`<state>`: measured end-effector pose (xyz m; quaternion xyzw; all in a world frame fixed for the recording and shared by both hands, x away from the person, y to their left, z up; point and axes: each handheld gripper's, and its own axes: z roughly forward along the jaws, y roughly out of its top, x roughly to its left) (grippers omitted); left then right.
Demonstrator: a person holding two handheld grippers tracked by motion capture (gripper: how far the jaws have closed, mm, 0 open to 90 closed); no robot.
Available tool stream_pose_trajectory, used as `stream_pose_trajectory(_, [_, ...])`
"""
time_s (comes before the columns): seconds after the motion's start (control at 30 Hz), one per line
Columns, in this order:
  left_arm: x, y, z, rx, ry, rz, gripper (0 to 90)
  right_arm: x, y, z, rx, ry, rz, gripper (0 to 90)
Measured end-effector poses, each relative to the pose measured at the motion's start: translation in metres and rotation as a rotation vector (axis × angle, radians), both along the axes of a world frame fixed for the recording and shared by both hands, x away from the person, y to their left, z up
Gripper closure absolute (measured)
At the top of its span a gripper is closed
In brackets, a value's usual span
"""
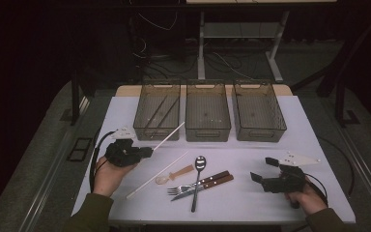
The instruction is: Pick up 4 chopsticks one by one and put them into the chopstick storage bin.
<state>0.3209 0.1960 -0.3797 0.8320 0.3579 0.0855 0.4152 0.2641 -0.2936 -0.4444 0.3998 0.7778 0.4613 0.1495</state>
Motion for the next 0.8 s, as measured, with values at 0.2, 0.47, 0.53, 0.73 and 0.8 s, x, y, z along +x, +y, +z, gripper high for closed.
stream_pose_trajectory(0.2, [0.013,-0.006,0.008,0.003,-0.007,0.0,84.0,0.0,0.001,-0.002,-0.012,0.007,0.001,14.3])
stream_pose_trajectory(0.47, [0.035,-0.012,0.023,-0.004,-0.02,0.012,84.0,0.001,0.0,-0.002,-0.01,0.005,-0.004,14.4])
stream_pose_trajectory(0.53, [0.041,-0.012,0.028,-0.01,-0.027,0.023,84.0,0.001,0.0,-0.002,-0.01,0.004,-0.004,14.4])
stream_pose_trajectory(0.73, [0.058,-0.012,0.041,-0.015,-0.039,0.042,84.0,0.001,-0.001,-0.002,-0.013,-0.001,-0.001,14.4])
stream_pose_trajectory(0.8, [0.063,-0.011,0.044,-0.019,-0.042,0.053,84.0,0.001,0.0,-0.001,-0.011,0.003,-0.002,14.4])
